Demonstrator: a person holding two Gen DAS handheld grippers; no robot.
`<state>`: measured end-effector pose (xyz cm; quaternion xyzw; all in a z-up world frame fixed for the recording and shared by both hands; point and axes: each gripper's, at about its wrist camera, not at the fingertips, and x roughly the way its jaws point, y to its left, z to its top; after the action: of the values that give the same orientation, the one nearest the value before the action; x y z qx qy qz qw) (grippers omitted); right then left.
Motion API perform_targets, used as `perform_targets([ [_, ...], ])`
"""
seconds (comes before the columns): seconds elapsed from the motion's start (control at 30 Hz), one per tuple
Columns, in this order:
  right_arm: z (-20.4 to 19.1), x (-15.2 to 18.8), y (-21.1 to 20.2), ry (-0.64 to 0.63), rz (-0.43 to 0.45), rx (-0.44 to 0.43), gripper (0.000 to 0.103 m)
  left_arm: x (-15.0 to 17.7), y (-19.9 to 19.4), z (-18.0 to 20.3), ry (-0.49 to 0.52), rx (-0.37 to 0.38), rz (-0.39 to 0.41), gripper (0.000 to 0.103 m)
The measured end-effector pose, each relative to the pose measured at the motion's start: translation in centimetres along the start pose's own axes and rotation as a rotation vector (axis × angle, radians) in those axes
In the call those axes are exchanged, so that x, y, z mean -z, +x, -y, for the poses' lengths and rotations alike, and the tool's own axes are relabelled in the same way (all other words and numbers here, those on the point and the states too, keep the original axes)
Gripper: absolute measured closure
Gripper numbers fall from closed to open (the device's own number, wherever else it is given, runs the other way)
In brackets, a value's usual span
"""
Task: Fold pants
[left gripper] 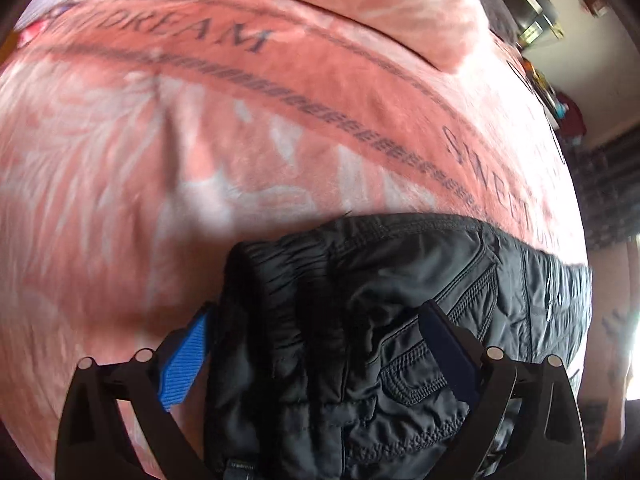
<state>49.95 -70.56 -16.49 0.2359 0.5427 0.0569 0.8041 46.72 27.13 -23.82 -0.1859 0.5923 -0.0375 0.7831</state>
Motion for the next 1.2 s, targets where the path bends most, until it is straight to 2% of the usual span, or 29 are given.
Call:
perform_targets([
  [0.07,0.5,-2.1,1.6,0.0,-0.008,0.037,0.009,0.2,-0.1,0.2,0.027,0.021,0.007,0.006],
  [0.1,1.1,-3.0,2.3,-0.001,-0.009,0.05,0.009,0.4,-0.2,0.4,0.035,0.008,0.012,0.013],
  [0.17,2.2,-4.7,3.7,-0.007,-0.008,0.079,0.009,0.7,-0.3,0.3,0.044,-0.021,0.028,0.02],
  [0.3,3.0,-7.3,7.3,-0.045,-0.047,0.096,0.009,0.5,-0.8,-0.6,0.011,-0.029,0.066,0.049],
  [0.43,1.7,-8.7,10.1,-0.104,-0.068,0.096,0.009,0.5,-0.7,-0.5,0.002,-0.05,0.084,0.055],
  [0.53,1.3,-9.3,11.5,-0.118,-0.083,0.074,0.01,0.7,-0.9,-0.4,-0.022,-0.061,0.1,0.065],
  [0.57,1.1,-9.2,11.8,-0.125,-0.092,0.058,0.019,0.8,-1.0,-0.4,-0.034,-0.063,0.106,0.069],
  [0.6,0.7,-9.0,11.8,-0.146,-0.096,0.073,0.04,0.8,-1.0,-0.2,-0.034,-0.069,0.11,0.074],
  [0.63,0.4,-8.9,11.6,-0.159,-0.096,0.085,0.051,0.9,-1.2,0.2,-0.033,-0.078,0.116,0.076],
  [0.67,0.5,-8.7,11.1,-0.149,-0.101,0.06,0.08,1.0,-1.3,0.6,-0.03,-0.09,0.124,0.079],
  [0.7,0.6,-8.5,10.2,-0.138,-0.095,0.038,0.088,1.0,-1.5,1.0,-0.029,-0.102,0.136,0.081],
  [0.93,-2.2,-5.9,0.3,-0.175,0.04,-0.001,0.093,1.8,-6.2,3.5,-0.015,-0.111,0.271,0.083],
  [1.07,-3.6,-2.9,-6.9,-0.185,0.121,-0.017,0.093,2.9,-10.7,5.2,0.024,-0.072,0.365,0.083],
  [1.2,-3.7,1.0,-13.4,-0.19,0.202,-0.015,0.093,5.4,-15.8,6.5,0.08,-0.032,0.466,0.083],
])
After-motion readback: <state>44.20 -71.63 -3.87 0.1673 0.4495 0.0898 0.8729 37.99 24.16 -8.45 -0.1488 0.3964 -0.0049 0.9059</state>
